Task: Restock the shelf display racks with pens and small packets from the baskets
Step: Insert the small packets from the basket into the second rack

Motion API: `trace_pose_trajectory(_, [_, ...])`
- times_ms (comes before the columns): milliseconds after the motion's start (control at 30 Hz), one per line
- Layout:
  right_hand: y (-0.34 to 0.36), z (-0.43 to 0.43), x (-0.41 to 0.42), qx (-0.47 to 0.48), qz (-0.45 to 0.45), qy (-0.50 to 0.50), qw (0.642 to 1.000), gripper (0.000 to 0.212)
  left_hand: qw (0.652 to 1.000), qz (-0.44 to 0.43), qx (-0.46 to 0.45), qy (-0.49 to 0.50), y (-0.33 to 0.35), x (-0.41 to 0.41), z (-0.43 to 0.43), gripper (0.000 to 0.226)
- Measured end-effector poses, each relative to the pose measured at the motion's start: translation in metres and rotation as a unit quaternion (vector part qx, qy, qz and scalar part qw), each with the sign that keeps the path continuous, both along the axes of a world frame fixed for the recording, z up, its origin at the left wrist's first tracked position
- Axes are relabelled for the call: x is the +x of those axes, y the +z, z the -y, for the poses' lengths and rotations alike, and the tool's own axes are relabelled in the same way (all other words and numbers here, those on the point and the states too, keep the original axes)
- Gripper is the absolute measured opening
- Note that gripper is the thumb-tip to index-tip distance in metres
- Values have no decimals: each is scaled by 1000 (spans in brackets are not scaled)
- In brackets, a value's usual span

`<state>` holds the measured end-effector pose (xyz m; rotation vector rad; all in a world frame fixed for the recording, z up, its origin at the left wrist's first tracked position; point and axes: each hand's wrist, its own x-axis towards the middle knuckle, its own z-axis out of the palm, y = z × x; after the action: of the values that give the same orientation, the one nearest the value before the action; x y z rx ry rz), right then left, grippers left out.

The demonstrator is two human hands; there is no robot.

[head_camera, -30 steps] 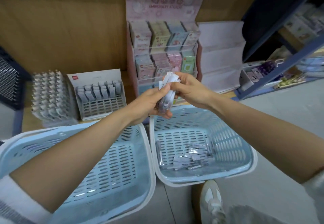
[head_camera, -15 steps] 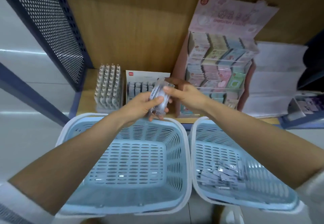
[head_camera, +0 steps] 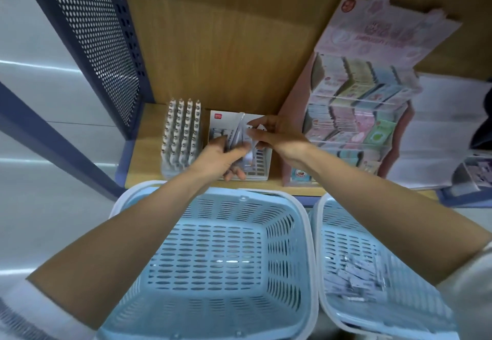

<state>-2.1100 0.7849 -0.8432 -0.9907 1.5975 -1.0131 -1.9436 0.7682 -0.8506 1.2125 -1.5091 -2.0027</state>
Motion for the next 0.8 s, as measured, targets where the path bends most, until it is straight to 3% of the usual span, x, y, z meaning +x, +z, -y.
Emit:
trace_pose_trajectory(167, [-7, -4, 3, 3, 47, 9, 999, 10, 1000, 18, -2, -10, 1, 5, 3, 16])
trace_pose_trajectory(300, [0, -5, -7, 1, 70, 21, 997, 26, 999, 37, -15, -10, 5, 12, 14, 30])
trace_pose_trajectory(433, [8, -2, -22, -19, 57, -35, 998, 25, 999, 41, 1, 3, -1, 14, 17, 18])
trace_pose_trajectory(533, [8, -2, -36, -29, 2, -74, 997, 11, 999, 44, -15, 13, -3, 15, 24, 17])
trace_pose_trajectory(733, [-10, -4, -46, -20, -146, -79, 986, 28, 993, 88, -76, -15, -9, 11, 37, 23])
trace_pose_trajectory(800, [-25, -3, -45, -3, -214, -73, 974, 22, 990, 102, -96, -25, -12, 8, 40, 24])
